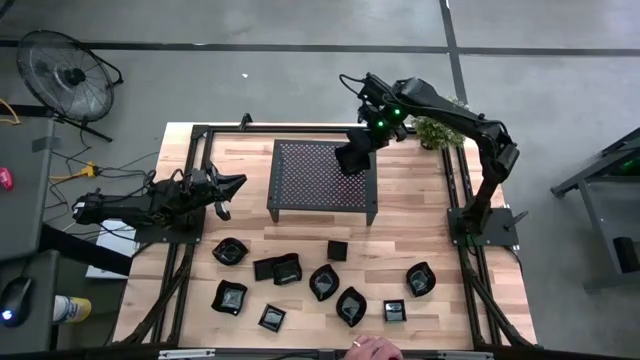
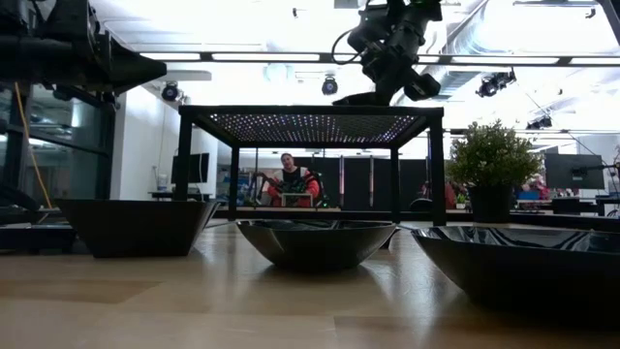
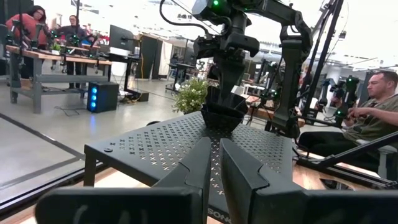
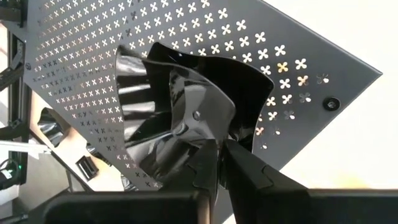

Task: Pick & Place Mini shaped plates
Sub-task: Stack the black distorted plate on top of the black distorted plate on the shelf, then put the black leaf-shaped plate on the shelf

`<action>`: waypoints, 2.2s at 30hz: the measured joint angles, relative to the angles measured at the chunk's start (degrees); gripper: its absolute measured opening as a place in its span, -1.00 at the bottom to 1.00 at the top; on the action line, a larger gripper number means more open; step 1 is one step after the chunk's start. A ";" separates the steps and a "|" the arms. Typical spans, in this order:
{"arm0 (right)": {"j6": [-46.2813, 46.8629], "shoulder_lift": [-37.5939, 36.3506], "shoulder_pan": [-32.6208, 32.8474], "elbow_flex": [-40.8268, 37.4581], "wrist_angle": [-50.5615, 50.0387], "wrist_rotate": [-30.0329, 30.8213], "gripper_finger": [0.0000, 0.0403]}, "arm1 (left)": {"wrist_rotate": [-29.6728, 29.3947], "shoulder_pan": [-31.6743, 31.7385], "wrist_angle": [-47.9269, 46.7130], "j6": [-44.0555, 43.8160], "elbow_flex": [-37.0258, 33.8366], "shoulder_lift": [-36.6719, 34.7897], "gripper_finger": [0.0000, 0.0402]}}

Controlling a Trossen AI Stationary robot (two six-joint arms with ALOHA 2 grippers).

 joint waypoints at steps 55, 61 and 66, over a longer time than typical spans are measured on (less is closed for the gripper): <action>-2.51 -5.55 1.79 0.20 -2.78 5.56 -0.41 | 0.00 0.00 0.00 0.01 0.01 -0.01 -0.84; -4.73 -7.81 4.17 0.20 -5.52 7.33 -0.41 | 0.00 0.00 0.00 0.00 -0.01 -0.01 -0.84; -6.65 -9.68 8.32 0.12 -7.92 11.28 -0.41 | 0.00 0.00 0.00 -0.01 -0.01 -0.02 -0.84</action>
